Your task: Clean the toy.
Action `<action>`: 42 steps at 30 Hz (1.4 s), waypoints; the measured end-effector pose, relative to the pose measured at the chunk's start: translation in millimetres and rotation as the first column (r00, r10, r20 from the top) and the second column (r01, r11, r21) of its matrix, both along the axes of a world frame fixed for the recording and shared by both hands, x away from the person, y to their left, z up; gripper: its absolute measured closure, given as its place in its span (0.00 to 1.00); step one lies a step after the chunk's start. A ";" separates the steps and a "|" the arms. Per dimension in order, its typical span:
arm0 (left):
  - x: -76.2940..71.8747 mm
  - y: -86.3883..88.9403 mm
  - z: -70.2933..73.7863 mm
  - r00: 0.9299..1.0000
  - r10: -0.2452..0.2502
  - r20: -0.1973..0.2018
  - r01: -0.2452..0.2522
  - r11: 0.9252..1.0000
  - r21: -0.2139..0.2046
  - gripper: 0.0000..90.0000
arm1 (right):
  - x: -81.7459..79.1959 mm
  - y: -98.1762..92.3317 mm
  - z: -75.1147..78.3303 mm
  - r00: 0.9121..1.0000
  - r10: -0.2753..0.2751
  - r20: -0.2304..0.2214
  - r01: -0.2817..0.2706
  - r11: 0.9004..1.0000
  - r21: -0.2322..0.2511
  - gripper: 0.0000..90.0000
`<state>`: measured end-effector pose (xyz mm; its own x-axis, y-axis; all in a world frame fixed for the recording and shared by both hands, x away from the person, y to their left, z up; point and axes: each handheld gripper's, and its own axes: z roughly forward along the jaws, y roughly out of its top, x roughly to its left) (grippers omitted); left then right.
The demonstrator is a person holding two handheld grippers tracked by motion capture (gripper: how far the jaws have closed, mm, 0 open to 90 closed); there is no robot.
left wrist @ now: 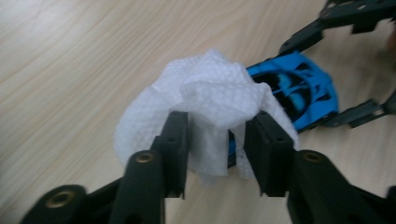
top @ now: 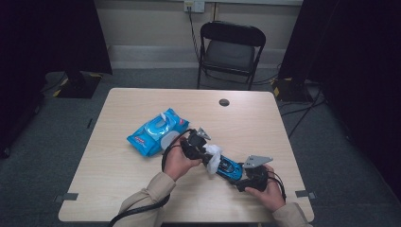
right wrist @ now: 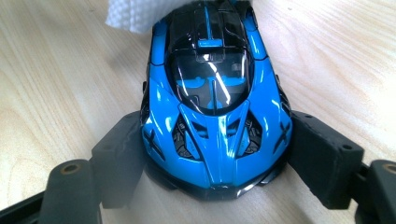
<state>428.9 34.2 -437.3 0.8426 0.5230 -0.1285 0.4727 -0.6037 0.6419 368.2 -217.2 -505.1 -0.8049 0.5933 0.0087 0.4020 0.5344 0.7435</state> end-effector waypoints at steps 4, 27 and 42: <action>-1.2 -7.5 2.0 1.000 -0.022 0.012 0.023 0.999 -0.044 0.55 | 0.0 0.0 0.0 1.000 0.000 0.000 0.000 1.000 0.000 0.26; -13.0 -51.3 -2.9 0.991 -0.133 -0.011 0.132 0.991 -0.032 0.96 | 0.0 0.0 0.0 1.000 0.000 0.001 0.000 1.000 0.000 0.26; -20.8 -77.8 -21.3 0.984 -0.162 -0.078 0.162 0.987 -0.014 0.96 | 0.1 0.0 0.0 1.000 0.001 0.000 -0.001 1.000 0.000 0.26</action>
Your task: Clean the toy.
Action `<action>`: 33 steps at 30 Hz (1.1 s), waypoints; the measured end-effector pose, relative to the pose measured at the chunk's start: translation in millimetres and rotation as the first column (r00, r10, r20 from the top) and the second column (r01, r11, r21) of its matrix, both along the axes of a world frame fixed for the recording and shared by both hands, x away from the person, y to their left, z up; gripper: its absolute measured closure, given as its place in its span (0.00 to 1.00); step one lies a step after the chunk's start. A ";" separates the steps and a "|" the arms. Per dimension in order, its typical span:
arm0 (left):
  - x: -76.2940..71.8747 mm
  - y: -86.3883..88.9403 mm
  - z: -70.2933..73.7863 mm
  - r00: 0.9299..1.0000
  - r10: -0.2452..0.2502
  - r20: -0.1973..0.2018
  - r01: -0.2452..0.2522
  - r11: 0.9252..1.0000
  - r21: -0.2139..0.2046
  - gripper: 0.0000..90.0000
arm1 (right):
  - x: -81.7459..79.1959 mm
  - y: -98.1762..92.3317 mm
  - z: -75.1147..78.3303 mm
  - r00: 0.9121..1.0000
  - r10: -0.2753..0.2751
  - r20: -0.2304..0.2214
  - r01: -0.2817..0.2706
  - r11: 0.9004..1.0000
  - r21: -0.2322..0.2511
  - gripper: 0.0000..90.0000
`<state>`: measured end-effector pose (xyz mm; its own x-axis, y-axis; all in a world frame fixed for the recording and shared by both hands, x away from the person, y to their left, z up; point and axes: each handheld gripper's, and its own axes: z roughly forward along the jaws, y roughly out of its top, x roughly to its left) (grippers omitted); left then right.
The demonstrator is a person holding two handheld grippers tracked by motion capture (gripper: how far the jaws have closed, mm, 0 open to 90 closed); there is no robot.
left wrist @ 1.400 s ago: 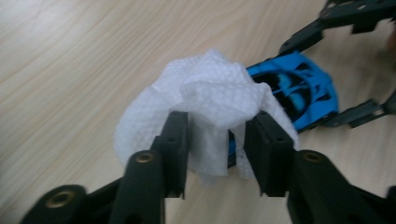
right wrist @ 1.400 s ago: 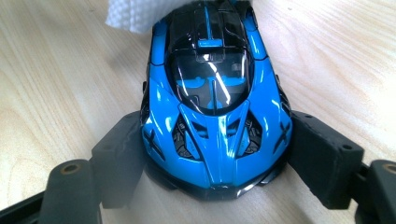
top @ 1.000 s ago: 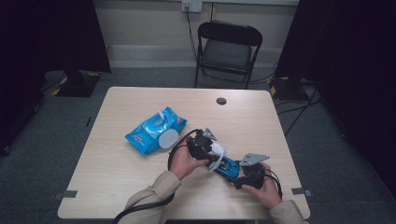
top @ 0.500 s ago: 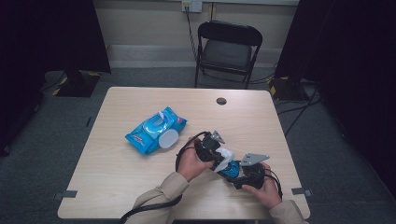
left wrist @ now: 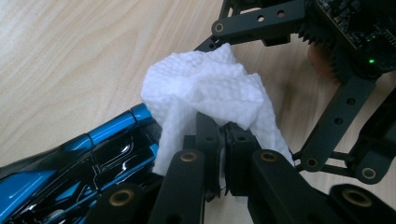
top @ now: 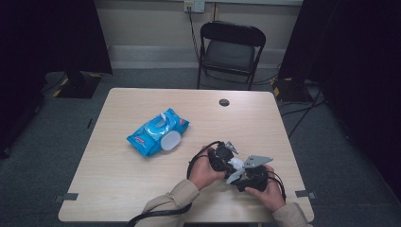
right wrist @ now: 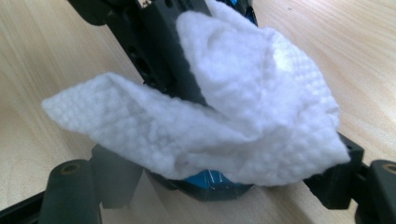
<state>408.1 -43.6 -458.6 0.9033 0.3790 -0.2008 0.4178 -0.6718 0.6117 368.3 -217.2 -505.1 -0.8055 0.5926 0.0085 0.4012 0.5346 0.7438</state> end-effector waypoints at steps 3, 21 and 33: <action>1.7 1.4 2.8 1.000 0.002 0.015 -0.002 1.000 0.011 0.96 | 0.0 0.0 0.0 1.000 0.000 0.000 0.000 1.000 0.000 0.26; 21.6 29.4 12.1 0.994 0.104 0.025 -0.103 0.994 -0.022 0.96 | 0.0 0.0 0.0 1.000 0.000 0.001 0.000 1.000 0.000 0.26; 32.4 47.1 9.4 0.986 0.153 0.063 -0.154 0.988 0.015 0.96 | -0.1 0.0 0.0 1.000 -0.001 0.000 0.001 1.000 -0.001 0.26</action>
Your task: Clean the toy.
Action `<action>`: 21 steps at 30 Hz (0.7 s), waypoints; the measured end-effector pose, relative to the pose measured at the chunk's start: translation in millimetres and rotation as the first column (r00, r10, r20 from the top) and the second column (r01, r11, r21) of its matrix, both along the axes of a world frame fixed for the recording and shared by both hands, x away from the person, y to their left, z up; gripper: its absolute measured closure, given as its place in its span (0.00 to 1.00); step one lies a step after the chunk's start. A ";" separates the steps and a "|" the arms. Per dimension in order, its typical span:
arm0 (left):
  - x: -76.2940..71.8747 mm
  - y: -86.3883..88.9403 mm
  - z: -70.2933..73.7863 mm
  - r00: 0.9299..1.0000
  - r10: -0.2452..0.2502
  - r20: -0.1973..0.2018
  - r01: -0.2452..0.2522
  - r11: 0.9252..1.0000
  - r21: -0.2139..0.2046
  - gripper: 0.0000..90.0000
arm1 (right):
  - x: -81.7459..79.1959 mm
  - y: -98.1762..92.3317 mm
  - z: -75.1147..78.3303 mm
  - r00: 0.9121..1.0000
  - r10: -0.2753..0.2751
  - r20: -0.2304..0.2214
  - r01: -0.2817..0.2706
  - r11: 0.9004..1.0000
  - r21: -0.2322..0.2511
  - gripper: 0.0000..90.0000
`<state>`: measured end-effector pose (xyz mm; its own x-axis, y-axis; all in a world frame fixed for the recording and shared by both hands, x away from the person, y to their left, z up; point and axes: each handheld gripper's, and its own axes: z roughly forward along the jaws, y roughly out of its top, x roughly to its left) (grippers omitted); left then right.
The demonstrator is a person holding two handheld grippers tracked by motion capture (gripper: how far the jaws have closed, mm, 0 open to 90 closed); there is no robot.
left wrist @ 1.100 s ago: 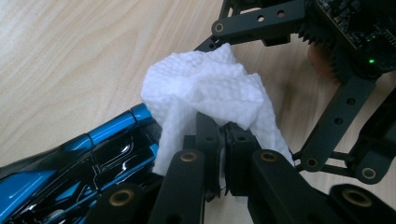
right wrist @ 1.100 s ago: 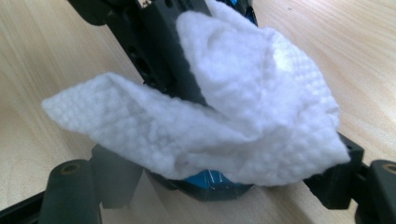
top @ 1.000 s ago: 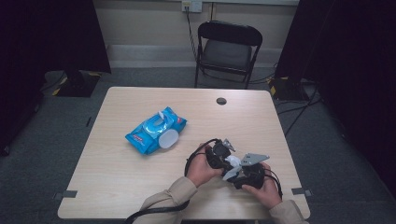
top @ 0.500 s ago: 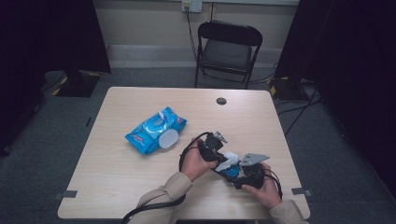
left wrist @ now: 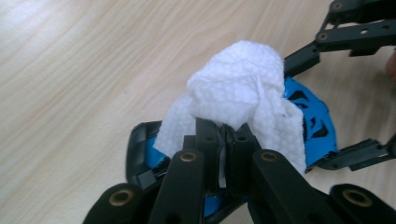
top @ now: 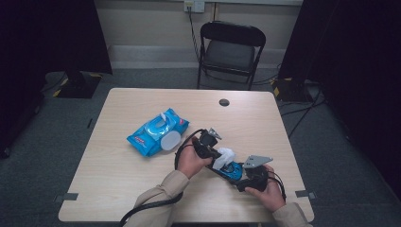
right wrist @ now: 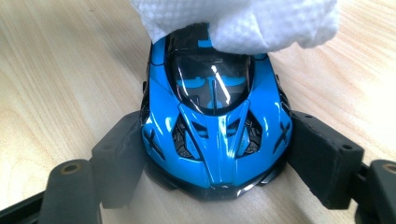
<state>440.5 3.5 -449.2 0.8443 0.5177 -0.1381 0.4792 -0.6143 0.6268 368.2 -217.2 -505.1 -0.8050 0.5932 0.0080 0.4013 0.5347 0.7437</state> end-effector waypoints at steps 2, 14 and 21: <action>0.3 1.1 0.1 1.000 0.006 -0.003 -0.006 1.000 0.000 0.96 | 0.0 0.0 0.0 1.000 0.000 0.000 0.000 1.000 0.000 0.26; 5.7 21.6 4.3 0.998 0.054 0.022 -0.055 0.998 0.026 0.96 | 0.0 0.0 0.0 1.000 0.000 0.000 0.000 1.000 0.000 0.26; 6.9 41.9 7.7 0.995 0.099 0.029 -0.100 0.994 0.037 0.96 | 0.0 0.0 0.0 1.000 0.000 0.000 0.000 1.000 0.000 0.26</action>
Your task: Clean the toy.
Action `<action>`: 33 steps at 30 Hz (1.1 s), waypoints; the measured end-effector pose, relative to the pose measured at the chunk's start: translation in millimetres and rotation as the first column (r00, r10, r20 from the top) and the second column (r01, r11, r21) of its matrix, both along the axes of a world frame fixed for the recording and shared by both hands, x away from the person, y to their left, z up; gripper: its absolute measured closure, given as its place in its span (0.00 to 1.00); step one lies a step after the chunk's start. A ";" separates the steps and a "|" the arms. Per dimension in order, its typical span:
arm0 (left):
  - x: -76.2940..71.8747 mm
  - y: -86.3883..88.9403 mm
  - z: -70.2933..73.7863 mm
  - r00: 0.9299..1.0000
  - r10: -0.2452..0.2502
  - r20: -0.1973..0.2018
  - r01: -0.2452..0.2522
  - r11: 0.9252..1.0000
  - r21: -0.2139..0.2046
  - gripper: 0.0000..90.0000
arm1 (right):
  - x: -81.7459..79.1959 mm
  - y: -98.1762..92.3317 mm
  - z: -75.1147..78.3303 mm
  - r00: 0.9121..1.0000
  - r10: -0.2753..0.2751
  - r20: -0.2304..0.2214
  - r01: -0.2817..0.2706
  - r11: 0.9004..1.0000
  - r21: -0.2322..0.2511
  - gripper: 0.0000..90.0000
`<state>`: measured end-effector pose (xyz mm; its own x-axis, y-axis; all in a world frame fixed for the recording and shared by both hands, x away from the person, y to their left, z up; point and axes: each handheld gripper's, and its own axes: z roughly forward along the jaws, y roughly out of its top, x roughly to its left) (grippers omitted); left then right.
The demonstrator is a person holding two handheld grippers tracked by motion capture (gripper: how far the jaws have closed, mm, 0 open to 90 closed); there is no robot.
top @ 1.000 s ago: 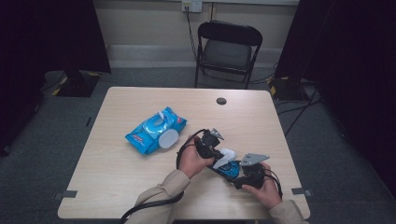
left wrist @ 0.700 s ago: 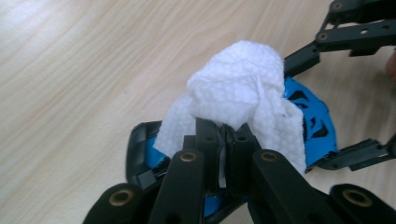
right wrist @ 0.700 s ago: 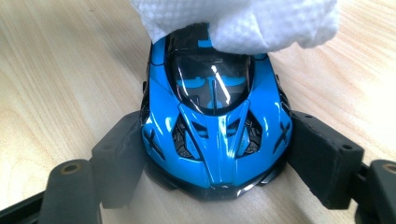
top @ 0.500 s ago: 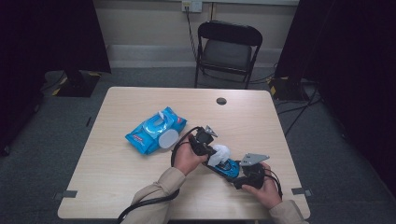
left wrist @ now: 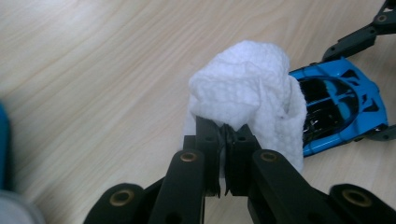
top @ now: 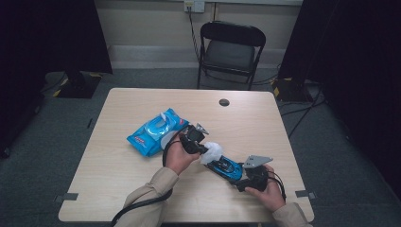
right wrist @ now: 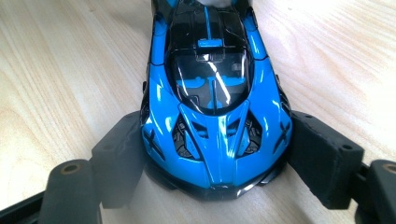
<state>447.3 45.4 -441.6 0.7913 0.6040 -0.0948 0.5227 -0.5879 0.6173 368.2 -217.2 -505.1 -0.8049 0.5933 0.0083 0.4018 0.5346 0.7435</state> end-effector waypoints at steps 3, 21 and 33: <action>-0.1 10.0 2.5 1.000 0.020 0.008 -0.020 1.000 -0.003 0.96 | 0.0 0.0 0.0 1.000 0.000 0.000 0.000 1.000 0.000 0.26; -18.8 62.1 9.1 0.998 0.052 0.024 -0.050 0.996 -0.076 0.96 | 0.2 0.0 0.0 1.000 0.000 -0.002 0.000 1.000 0.000 0.26; -30.4 76.5 -18.6 0.998 0.051 -0.029 -0.053 0.996 -0.076 0.96 | 0.6 0.0 0.9 1.000 0.007 -0.008 -0.007 1.000 -0.008 0.24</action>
<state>416.9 121.9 -460.1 0.7557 0.6342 -0.1633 0.5681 -0.5108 0.6452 368.8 -217.2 -504.1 -0.8088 0.5879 0.0103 0.4042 0.5433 0.7358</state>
